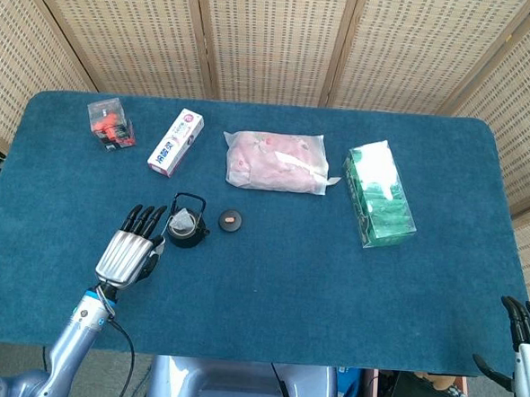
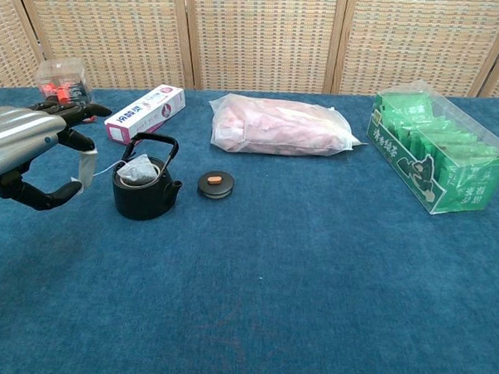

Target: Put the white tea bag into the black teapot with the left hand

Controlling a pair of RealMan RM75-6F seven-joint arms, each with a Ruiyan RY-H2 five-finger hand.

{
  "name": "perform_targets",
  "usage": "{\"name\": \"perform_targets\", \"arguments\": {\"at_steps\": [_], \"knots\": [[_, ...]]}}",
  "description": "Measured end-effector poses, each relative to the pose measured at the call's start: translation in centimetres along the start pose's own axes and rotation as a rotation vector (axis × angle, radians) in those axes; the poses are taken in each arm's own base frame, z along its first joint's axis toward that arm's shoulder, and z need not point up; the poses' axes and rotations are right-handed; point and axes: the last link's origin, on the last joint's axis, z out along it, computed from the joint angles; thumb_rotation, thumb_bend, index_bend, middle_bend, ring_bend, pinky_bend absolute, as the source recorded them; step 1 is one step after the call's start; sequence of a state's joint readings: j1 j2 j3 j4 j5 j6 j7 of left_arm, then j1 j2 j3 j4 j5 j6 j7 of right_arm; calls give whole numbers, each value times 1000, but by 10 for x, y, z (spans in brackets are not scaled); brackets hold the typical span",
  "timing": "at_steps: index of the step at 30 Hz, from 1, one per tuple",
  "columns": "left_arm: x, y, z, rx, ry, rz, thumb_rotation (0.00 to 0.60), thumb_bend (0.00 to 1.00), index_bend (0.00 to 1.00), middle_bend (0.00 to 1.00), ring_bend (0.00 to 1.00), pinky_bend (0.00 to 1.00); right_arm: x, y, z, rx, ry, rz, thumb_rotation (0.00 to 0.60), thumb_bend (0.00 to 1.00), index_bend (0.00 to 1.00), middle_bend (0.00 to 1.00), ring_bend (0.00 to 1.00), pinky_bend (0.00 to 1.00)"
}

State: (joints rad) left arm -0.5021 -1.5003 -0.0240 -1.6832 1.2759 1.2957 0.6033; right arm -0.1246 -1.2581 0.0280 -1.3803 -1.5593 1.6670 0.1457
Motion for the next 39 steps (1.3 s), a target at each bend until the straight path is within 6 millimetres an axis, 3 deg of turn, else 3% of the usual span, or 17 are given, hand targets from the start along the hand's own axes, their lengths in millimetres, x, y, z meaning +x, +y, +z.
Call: {"name": "perform_targets", "arguments": {"at_steps": [6, 9, 18, 19, 20, 22, 23, 25, 28, 32, 36, 39], "knots": [[-6, 0, -5, 2, -31, 14, 600, 386, 390, 0, 0, 0, 0, -1, 0, 3, -1, -2, 600, 9, 118, 206, 73, 157], [-5, -1, -5, 5, -33, 12, 600, 379, 352, 0, 0, 0, 0, -1, 1, 4, 0, -3, 600, 9, 118, 206, 73, 156], [4, -7, -5, 16, -7, 6, 600, 382, 337, 0, 0, 1, 0, -2, 2, 4, -3, -5, 600, 9, 118, 206, 73, 156], [6, -8, -5, 17, -3, 7, 600, 384, 337, 11, 6, 41, 0, -2, 2, 5, -3, -5, 600, 9, 118, 206, 73, 156], [8, -9, -4, 19, 1, 10, 600, 386, 337, 39, 31, 97, 0, -2, 2, 5, -3, -4, 600, 9, 118, 206, 73, 156], [13, -12, -2, 24, 13, 29, 600, 387, 337, 206, 177, 328, 0, -2, 2, 5, -5, -4, 600, 8, 118, 206, 73, 156], [14, -12, -1, 26, 16, 34, 600, 388, 337, 282, 254, 389, -1, -2, 2, 6, -6, -3, 600, 8, 118, 206, 73, 156], [18, -15, 2, 31, 14, 51, 600, 389, 337, 507, 500, 518, -1, -2, 2, 7, -7, -2, 600, 9, 118, 206, 73, 156], [22, -18, 6, 40, -18, 91, 600, 388, 335, 721, 707, 646, -1, -2, 2, 7, -6, -3, 600, 9, 118, 206, 73, 157], [24, -20, 11, 49, -68, 131, 600, 473, 309, 864, 815, 731, -1, -2, 2, 6, -6, -4, 600, 9, 118, 206, 73, 157], [24, -19, 16, 56, -118, 131, 600, 752, 269, 960, 884, 786, -1, -2, 2, 6, -6, -3, 600, 9, 118, 206, 73, 156], [23, -18, 20, 61, -156, 134, 600, 834, 230, 988, 901, 800, -1, -2, 1, 3, -6, -3, 600, 8, 118, 207, 73, 156]]}}
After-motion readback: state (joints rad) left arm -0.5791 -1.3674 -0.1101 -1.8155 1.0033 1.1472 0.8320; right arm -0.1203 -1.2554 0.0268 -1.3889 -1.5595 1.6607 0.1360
